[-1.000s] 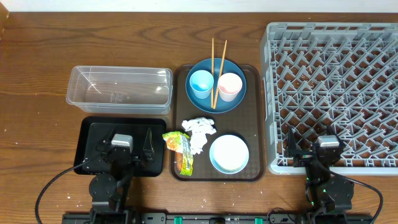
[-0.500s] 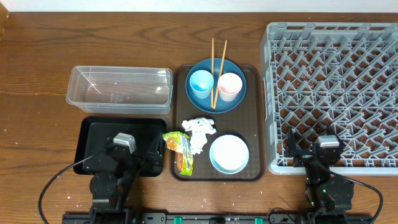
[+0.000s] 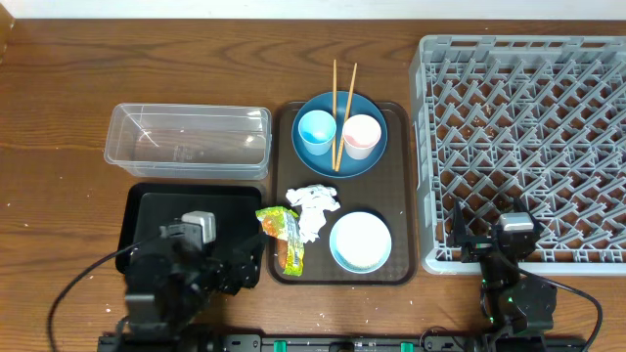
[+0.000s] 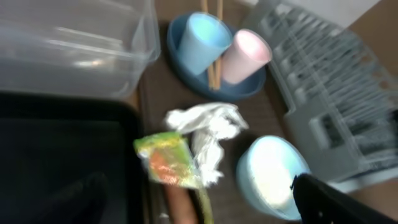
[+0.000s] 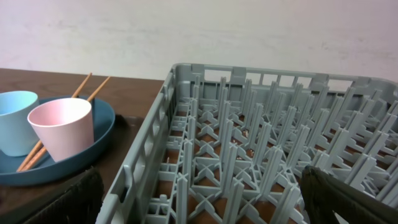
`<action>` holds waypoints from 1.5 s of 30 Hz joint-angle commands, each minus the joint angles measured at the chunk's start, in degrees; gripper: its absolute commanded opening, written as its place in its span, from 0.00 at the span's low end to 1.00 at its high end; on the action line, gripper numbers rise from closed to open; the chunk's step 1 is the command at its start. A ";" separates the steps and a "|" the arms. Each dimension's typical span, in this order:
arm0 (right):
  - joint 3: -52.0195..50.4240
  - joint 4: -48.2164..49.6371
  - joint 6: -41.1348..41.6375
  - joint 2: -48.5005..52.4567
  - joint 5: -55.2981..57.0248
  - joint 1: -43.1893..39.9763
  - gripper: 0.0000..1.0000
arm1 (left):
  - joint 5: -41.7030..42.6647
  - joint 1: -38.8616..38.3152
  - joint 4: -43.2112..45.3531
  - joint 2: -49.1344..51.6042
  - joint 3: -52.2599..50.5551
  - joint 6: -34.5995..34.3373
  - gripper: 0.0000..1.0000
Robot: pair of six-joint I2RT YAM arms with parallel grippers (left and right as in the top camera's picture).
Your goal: Sort waste into correct bins and load items into the dishwasher rack
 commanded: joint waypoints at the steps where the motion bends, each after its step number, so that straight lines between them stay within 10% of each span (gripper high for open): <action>1: -0.04 -0.22 -0.04 -0.24 0.39 -0.35 0.99 | 0.96 0.20 -6.38 2.67 8.55 -0.28 0.96; 27: -0.04 -0.22 -0.04 -0.24 0.39 -0.35 0.99 | 3.26 0.20 -36.83 30.16 28.85 -0.72 0.96; 36: -0.04 -0.22 -0.04 -0.24 0.39 -0.35 0.99 | 3.58 0.20 -32.46 41.46 28.83 -1.03 0.95; 40: -0.04 -0.22 -0.04 -0.24 0.39 -0.35 0.99 | 2.51 -0.37 -31.17 43.39 28.83 -1.03 0.74; 45: -0.04 -0.22 -0.04 -0.24 0.39 -0.35 0.99 | -3.19 -4.42 -29.05 42.49 28.74 -6.86 0.72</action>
